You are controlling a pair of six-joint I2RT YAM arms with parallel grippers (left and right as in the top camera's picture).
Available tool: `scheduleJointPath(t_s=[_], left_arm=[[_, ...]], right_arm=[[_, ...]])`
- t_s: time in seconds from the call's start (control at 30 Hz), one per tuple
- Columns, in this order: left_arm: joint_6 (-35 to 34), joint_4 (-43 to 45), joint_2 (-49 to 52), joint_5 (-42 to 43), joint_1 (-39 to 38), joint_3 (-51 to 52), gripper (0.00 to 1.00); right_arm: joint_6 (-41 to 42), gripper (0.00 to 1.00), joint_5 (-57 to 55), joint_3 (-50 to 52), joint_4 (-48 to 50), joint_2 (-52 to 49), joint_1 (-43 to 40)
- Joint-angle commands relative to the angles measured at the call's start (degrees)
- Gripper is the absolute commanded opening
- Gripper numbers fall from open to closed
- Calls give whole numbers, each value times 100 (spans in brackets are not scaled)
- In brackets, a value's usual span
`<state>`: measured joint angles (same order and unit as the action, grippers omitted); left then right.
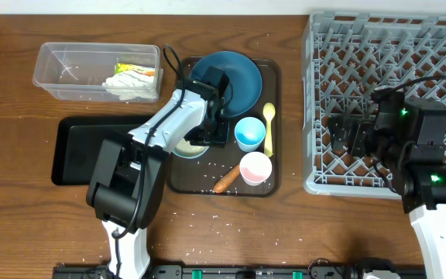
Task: Sort waste into correct bins and load items into the dishwasher rack
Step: 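Grasp the rim of the light-blue rice bowl with the left gripper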
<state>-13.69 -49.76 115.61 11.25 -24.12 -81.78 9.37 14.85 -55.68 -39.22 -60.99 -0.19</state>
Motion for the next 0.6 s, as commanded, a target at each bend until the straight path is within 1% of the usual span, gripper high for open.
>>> scheduleJointPath(t_s=[0.0, 0.07, 0.2, 0.23, 0.3, 0.37, 0.43, 0.57], left_arm=[[-11, 26, 0, -35, -11, 22, 38], [-13, 20, -2, -31, -11, 17, 34], [-13, 22, -13, -37, -9, -50, 33], [-33, 22, -24, -59, -7, -74, 31], [-149, 26, -46, -254, -7, -96, 30], [-164, 20, -55, -413, -9, -96, 27], [-164, 4, -55, -487, -9, -96, 24], [-164, 17, -55, -492, -7, -96, 20]], right_arm=[[-85, 99, 42, -116, -2, 22, 96], [-85, 99, 42, -116, -2, 22, 96], [-85, 99, 42, -116, -2, 22, 96], [-85, 99, 42, -116, -2, 22, 96], [-85, 99, 42, -116, 0, 22, 96], [-85, 99, 39, -116, 0, 22, 96], [-85, 99, 39, -116, 0, 22, 96], [-85, 99, 42, -116, 0, 22, 96]])
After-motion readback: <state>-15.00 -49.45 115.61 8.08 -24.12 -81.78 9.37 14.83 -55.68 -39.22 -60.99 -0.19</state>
